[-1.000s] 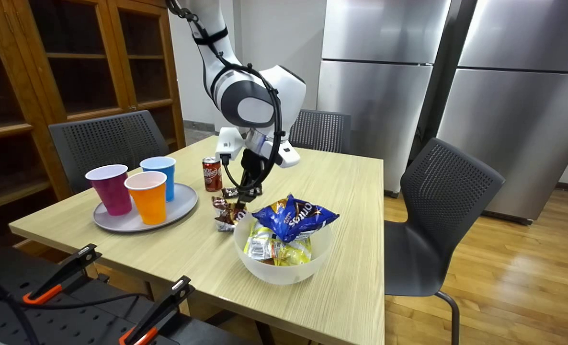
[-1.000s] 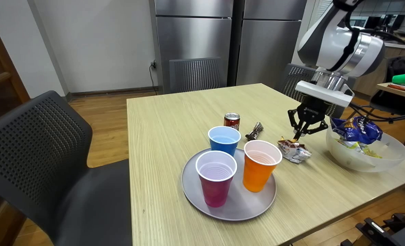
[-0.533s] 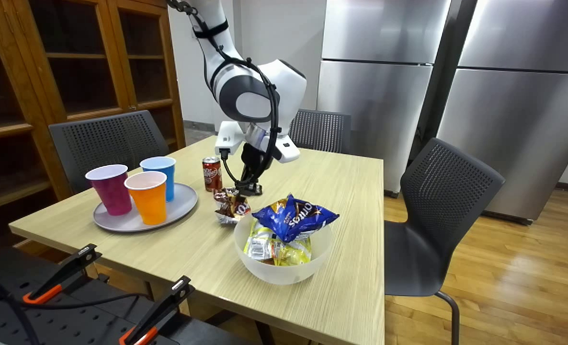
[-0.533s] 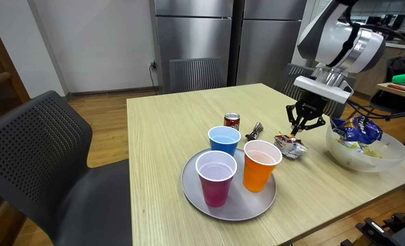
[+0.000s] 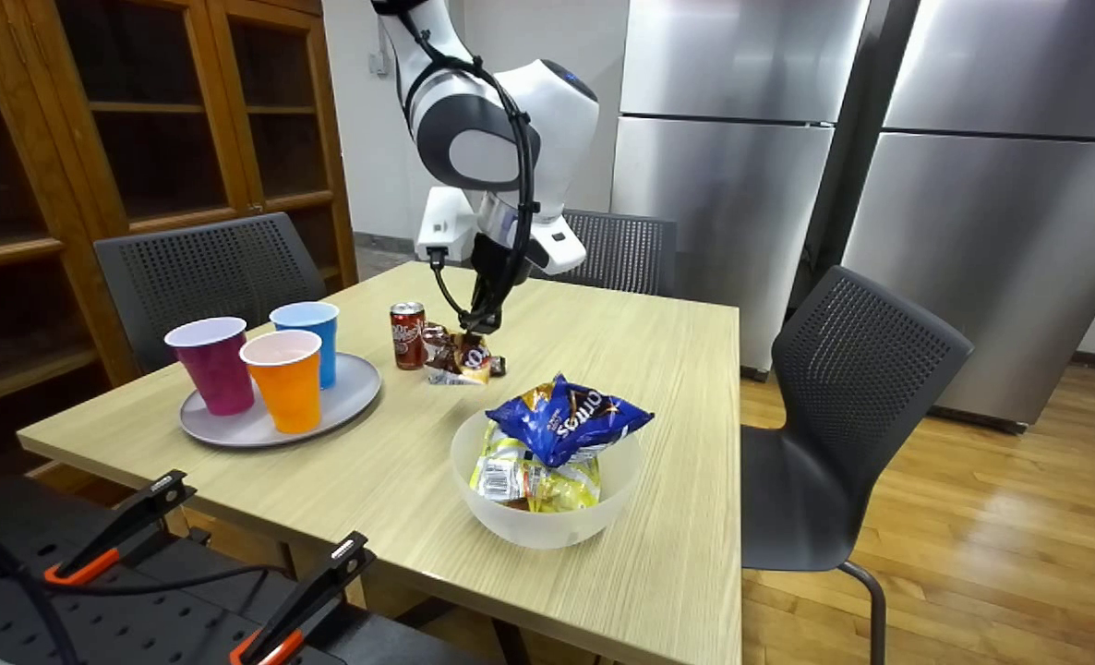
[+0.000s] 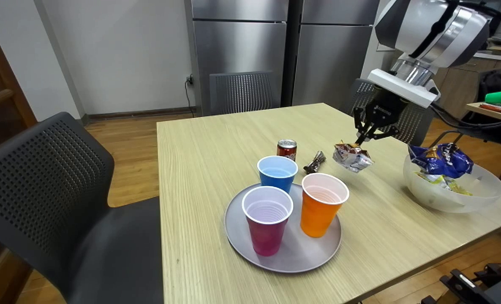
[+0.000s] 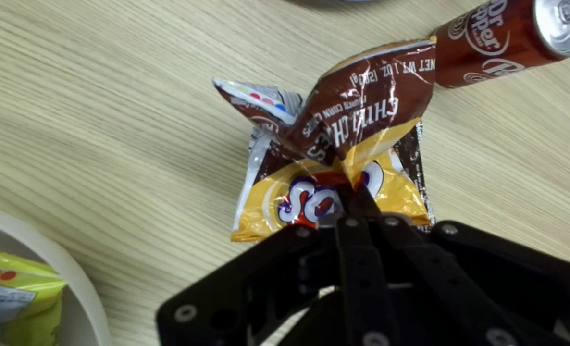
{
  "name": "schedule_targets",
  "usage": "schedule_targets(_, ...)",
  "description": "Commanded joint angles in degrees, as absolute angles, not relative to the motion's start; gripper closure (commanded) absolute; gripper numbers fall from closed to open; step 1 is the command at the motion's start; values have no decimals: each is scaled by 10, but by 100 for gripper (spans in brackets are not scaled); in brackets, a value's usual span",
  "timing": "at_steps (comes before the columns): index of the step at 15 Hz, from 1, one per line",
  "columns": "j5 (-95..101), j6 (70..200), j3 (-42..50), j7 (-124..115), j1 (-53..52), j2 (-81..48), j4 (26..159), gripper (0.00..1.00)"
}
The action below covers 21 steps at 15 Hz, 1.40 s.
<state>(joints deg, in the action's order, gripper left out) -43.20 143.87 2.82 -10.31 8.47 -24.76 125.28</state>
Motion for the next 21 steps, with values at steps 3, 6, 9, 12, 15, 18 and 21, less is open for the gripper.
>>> schedule_targets(3, -491, 1448, 22, -31, 98, -167, 1305, 100)
schedule_targets(6, -515, 1448, 29, 1, 100, -133, 1328, 100)
schedule_targets(9, -534, 1444, 41, 28, 103, -100, 1353, 100)
schedule_targets(12, -537, 1447, 59, 44, 104, -69, 1381, 100)
schedule_targets(15, -525, 1455, 77, 49, 104, -38, 1410, 100)
schedule_targets(18, -515, 1475, 92, 51, 104, -11, 1437, 100)
schedule_targets(21, -509, 1498, 102, 49, 105, 15, 1465, 100)
